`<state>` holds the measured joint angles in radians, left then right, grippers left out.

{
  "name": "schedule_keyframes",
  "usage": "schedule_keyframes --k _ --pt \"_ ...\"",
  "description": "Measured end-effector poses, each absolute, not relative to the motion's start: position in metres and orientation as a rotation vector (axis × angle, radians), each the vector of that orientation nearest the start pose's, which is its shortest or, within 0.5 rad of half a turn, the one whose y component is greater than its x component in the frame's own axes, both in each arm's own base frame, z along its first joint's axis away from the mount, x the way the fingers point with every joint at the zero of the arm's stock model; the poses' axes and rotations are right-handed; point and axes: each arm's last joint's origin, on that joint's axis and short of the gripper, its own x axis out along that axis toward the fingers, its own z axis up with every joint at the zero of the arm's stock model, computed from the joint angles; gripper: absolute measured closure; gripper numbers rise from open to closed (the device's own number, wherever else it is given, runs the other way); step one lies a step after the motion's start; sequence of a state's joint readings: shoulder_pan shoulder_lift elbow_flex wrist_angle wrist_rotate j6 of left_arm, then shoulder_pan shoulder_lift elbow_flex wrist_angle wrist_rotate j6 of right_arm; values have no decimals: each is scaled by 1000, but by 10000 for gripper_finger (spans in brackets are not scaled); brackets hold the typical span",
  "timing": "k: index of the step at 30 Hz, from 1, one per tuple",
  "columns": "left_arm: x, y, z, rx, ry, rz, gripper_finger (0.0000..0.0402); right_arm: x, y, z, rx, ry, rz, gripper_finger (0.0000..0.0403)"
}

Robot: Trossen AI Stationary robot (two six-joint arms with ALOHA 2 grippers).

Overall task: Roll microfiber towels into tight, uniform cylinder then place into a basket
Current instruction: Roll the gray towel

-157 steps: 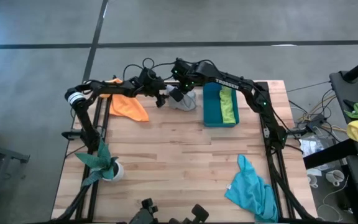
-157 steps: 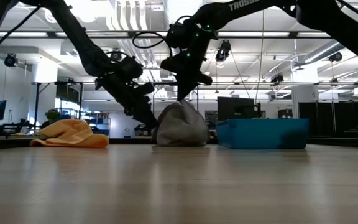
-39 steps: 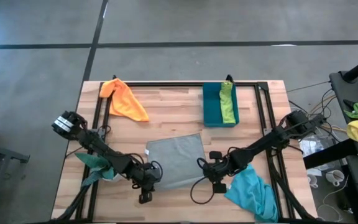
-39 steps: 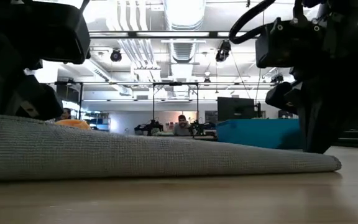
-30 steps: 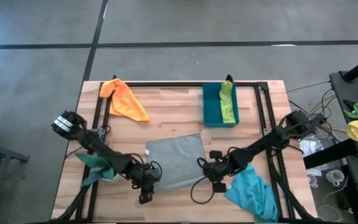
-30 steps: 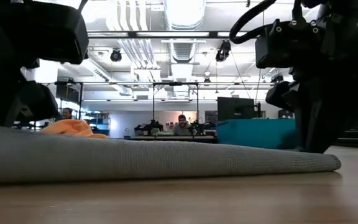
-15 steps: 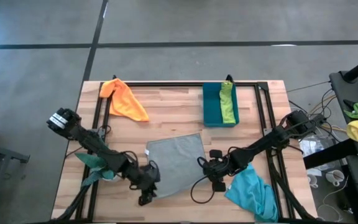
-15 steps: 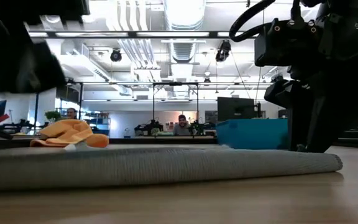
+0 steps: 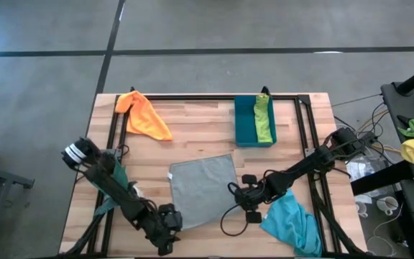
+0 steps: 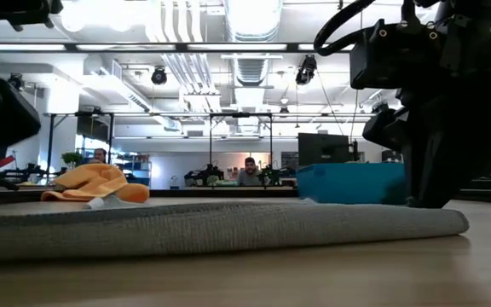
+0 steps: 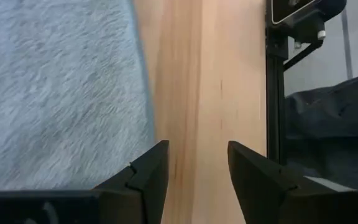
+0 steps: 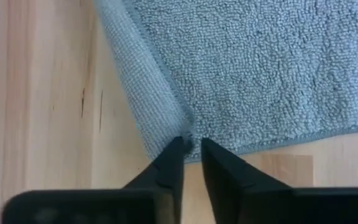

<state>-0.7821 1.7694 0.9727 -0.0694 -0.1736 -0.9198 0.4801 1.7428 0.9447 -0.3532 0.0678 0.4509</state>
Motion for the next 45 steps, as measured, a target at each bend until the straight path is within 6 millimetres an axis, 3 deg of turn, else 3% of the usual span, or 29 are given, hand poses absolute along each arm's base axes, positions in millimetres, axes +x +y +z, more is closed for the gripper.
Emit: schedule_keyframes --k 2,5,13,19,28,35,41,45 --pt "255 -246 150 -423 956 -166 253 283 145 142 91 1165 102 385" --pt "259 -248 145 -377 980 -102 253 283 145 142 109 1170 93 391" --pt "257 -249 168 -241 990 33 253 279 152 142 126 1183 109 394" --pt "253 -250 160 -137 995 13 253 278 154 141 135 1186 105 394" --pt "250 -247 163 -218 1016 59 253 277 155 141 134 1188 105 394" --pt "246 -243 143 -187 1053 97 253 276 156 141 119 1189 112 393" --pt "248 -244 141 -188 1044 96 253 273 159 141 39 1197 165 359" --pt "251 -246 141 -201 1023 72 253 269 160 158 -18 1268 163 317"
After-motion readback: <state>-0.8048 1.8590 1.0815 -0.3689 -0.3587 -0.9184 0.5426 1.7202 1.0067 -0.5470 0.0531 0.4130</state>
